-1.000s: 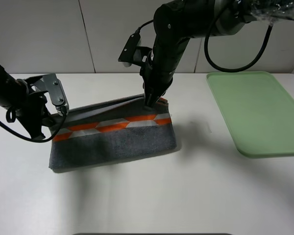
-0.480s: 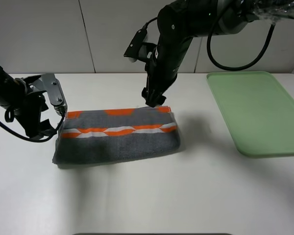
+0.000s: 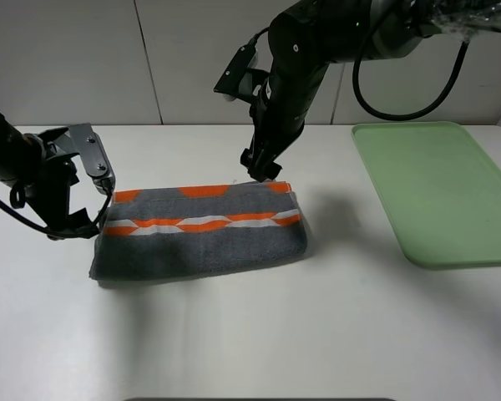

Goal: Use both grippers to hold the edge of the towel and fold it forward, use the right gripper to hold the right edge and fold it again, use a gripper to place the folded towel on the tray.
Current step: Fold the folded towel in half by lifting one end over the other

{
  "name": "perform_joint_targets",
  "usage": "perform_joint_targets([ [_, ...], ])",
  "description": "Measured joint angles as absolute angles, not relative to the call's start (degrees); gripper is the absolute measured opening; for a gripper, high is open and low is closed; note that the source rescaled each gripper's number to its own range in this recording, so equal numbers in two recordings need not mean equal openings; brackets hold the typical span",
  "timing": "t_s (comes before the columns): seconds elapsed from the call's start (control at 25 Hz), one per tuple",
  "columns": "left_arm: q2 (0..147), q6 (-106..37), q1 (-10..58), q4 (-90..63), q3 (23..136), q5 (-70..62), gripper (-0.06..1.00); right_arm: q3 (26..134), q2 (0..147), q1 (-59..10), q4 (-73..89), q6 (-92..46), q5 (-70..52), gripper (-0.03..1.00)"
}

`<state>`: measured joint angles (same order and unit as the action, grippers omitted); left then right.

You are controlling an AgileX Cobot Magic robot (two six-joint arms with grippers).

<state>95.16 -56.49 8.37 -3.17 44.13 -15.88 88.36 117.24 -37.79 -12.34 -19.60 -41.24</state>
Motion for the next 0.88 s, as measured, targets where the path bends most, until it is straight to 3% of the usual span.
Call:
perform_joint_targets([
  [0.4, 93.5, -51.6, 8.4, -3.2, 44.1, -16.5, 0.96, 88.4, 117.2, -37.8, -12.3, -16.8, -45.0, 1.00],
  [0.88, 77.6, -48.6, 8.4, -3.2, 44.1, -23.3, 1.00, 88.4, 115.2, -37.8, -12.2, -7.3, -51.7, 1.00],
])
